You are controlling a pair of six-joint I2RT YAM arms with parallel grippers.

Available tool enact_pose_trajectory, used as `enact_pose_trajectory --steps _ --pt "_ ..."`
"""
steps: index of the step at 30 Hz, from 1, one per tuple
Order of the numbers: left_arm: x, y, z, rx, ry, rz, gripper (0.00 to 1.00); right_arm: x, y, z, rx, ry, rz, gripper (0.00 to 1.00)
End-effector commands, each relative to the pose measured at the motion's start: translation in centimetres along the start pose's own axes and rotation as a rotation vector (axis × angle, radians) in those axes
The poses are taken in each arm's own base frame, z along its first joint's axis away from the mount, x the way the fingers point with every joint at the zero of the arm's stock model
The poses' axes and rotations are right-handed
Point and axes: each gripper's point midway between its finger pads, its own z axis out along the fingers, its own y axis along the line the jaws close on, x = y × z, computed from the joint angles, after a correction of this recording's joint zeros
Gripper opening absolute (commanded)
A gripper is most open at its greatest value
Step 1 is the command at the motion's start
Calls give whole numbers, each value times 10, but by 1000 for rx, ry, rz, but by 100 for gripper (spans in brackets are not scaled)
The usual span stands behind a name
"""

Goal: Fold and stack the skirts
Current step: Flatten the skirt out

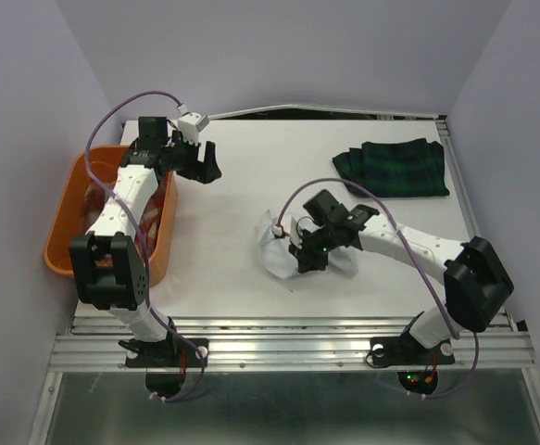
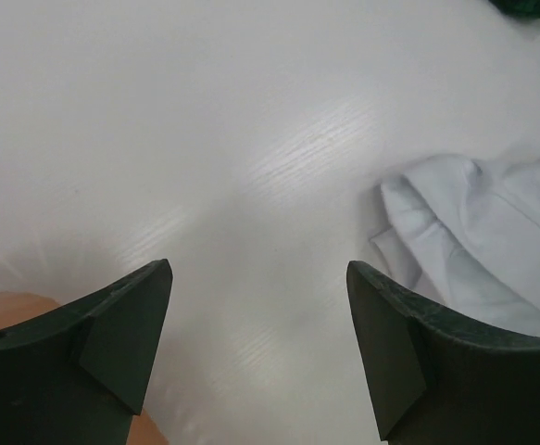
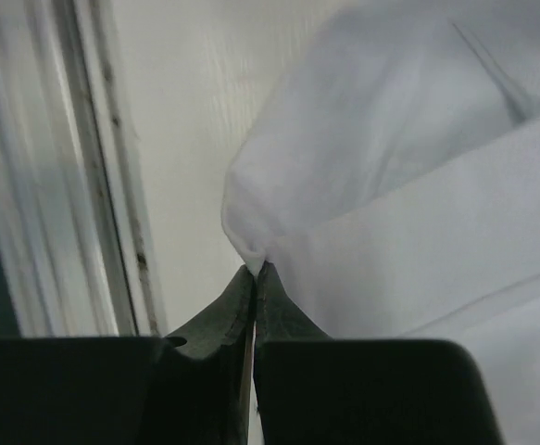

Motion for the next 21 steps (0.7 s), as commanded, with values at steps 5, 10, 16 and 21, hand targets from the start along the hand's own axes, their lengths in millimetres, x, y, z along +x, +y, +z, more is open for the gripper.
enact_pose_trajectory --steps 5,10,16,21 --pt "58 -40 -11 171 104 125 88 105 3 26 50 188 59 1" --pt "82 -96 5 265 192 301 88 98 -1 26 67 170 76 1" --pt "96 -124 20 399 140 618 87 85 1 13 107 121 90 1" --pt "92 -105 50 356 103 749 88 82 6 7 106 120 106 1"
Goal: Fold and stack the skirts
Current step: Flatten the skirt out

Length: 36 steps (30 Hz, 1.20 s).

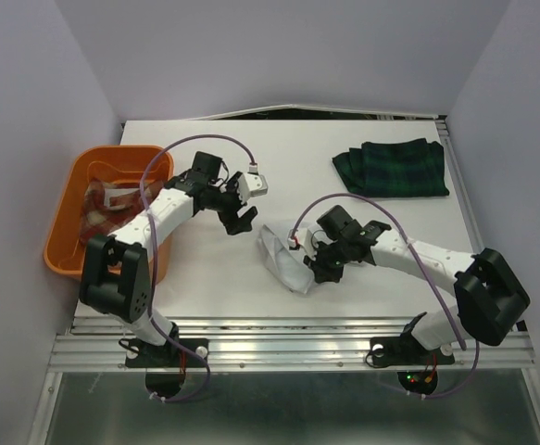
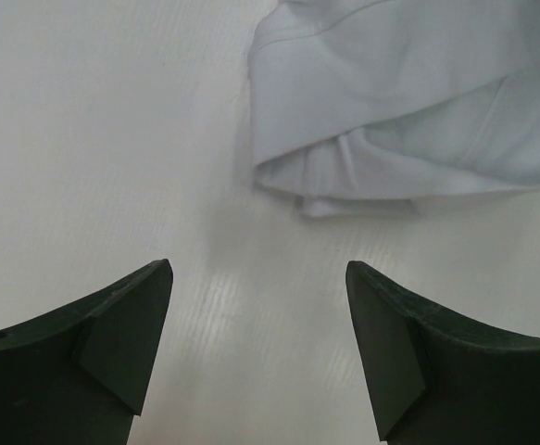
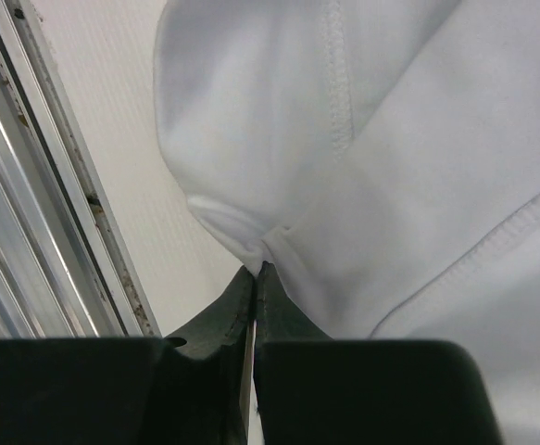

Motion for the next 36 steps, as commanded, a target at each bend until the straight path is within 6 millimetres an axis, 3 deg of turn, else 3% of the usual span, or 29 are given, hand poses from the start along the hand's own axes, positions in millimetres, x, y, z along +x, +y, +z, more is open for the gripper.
enact_pose_trajectory --steps 1,2,3,5,7,13,16,21,26,31,32,35,36 --pt "-13 39 10 -91 -43 160 88 -18 -3 -10 28 -57 -9 1" --pt "-18 45 13 -102 -39 119 88 -21 -2 -11 22 -61 -10 1" --pt "-3 39 28 -40 9 -9 86 -22 0 -11 9 -60 -6 1" --pt "-14 43 35 0 0 -93 85 -29 0 -14 6 -72 -11 1" --pt "-9 34 49 51 -7 -220 85 -31 -1 -14 6 -75 -15 1" --pt "24 9 73 125 72 -441 80 -32 -1 -15 9 -81 -18 1" --pt "35 -1 77 154 96 -495 78 -32 -1 -16 11 -82 -15 1" --pt "35 -12 84 218 84 -574 75 -31 0 -16 10 -81 -9 1" --pt "40 -10 97 225 92 -656 69 -34 -2 -19 28 -87 -10 1" --pt "20 -4 95 264 25 -699 41 -40 -15 -27 72 -102 6 1" --pt "10 2 92 251 3 -675 24 -46 -19 -31 85 -120 11 1" --pt "-5 17 80 204 -20 -630 0 -57 -40 -49 129 -174 59 1" --pt "-9 23 75 186 -24 -620 0 -60 -48 -57 147 -194 76 1"
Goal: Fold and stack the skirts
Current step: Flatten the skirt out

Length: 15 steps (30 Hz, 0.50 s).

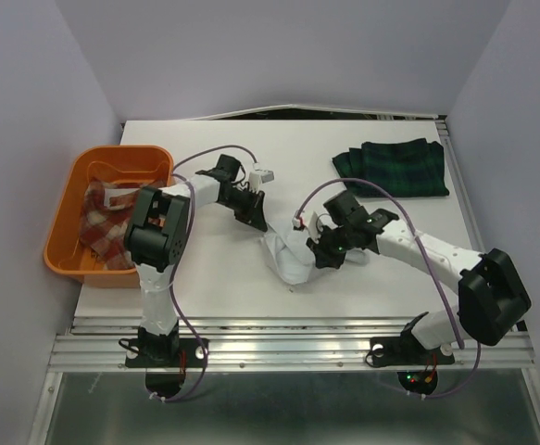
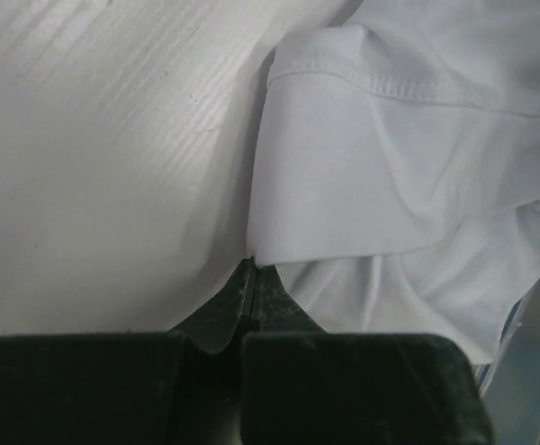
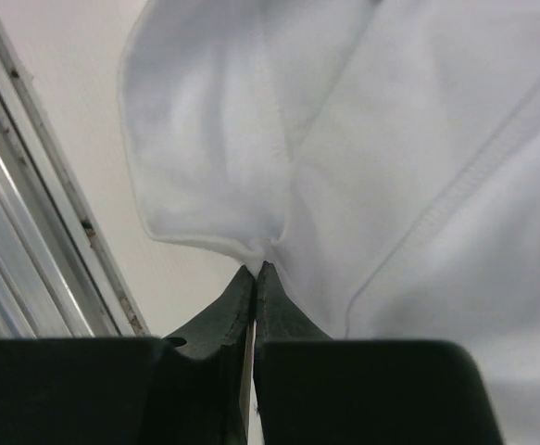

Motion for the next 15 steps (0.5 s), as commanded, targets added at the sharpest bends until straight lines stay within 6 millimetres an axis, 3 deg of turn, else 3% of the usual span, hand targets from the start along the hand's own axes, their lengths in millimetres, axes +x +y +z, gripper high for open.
enact_pose_trajectory --steps 1,4,6,8,9,11,13,15 --pt "-52 -11 -35 -36 -103 81 0 -50 -40 -42 122 -168 33 1" --pt "-93 8 -85 -222 -201 127 0 -72 -78 -84 228 -270 89 1" --pt "-133 12 -136 -394 -292 228 0 -80 -105 -111 294 -326 140 1" --pt "-163 10 -181 -565 -361 302 0 -104 -125 -145 364 -401 136 1" --pt "-175 -2 -205 -626 -404 365 0 -107 -136 -156 388 -422 160 1" --pt "-191 -14 -236 -724 -444 425 0 -129 -147 -188 448 -492 146 1" --pt "-210 -35 -282 -857 -488 513 0 -148 -156 -215 492 -554 133 1" --pt "-209 -41 -304 -937 -474 534 0 -160 -160 -233 525 -595 118 1"
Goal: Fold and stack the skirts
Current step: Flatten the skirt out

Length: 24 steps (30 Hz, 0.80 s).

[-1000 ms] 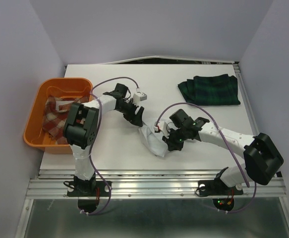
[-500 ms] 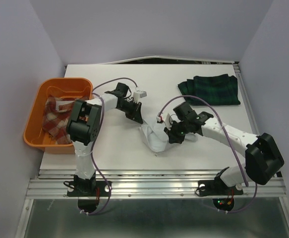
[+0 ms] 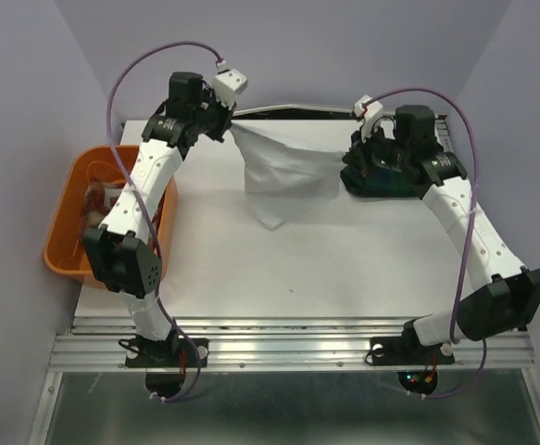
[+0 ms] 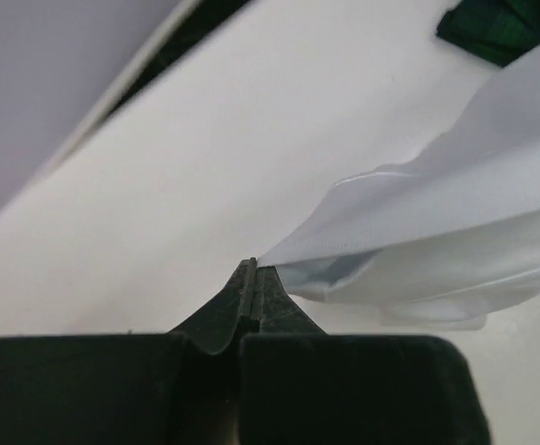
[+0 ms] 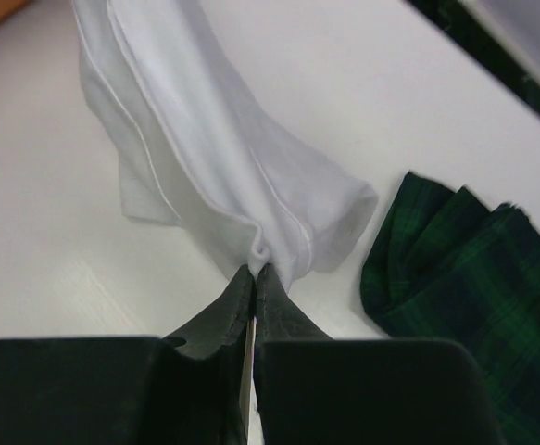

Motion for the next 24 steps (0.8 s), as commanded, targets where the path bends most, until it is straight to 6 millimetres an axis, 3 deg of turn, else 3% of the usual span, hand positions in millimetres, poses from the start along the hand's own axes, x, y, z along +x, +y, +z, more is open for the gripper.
enact_pose_trajectory --steps 1,3,5,9,14,18,20,22,23,24 --pt "-52 42 -73 -275 -42 206 0 -57 -15 -20 56 -137 -21 1" --pt "-63 42 -93 -294 -58 245 0 -74 -13 -29 56 -182 -49 1" --pt "-62 37 -105 -285 -50 275 0 -80 -5 -36 28 -206 -58 1" --pt "-53 17 -127 -253 -35 274 0 -71 9 -42 -26 -190 -51 1" --pt "-42 10 -133 -245 -3 268 0 -58 18 -30 -83 -163 40 1" --pt "-35 11 -115 -232 44 279 0 -58 10 -3 -94 -161 71 1" --pt "-30 17 -93 -231 72 270 0 -53 -5 21 -72 -142 99 1" --pt "-35 30 -73 -257 83 259 0 -76 -22 29 -27 -189 79 1" --pt "-56 41 -76 -300 34 247 0 -76 -40 45 26 -188 98 1" --pt "-54 48 -54 -300 50 236 0 -99 -51 43 65 -233 80 1"
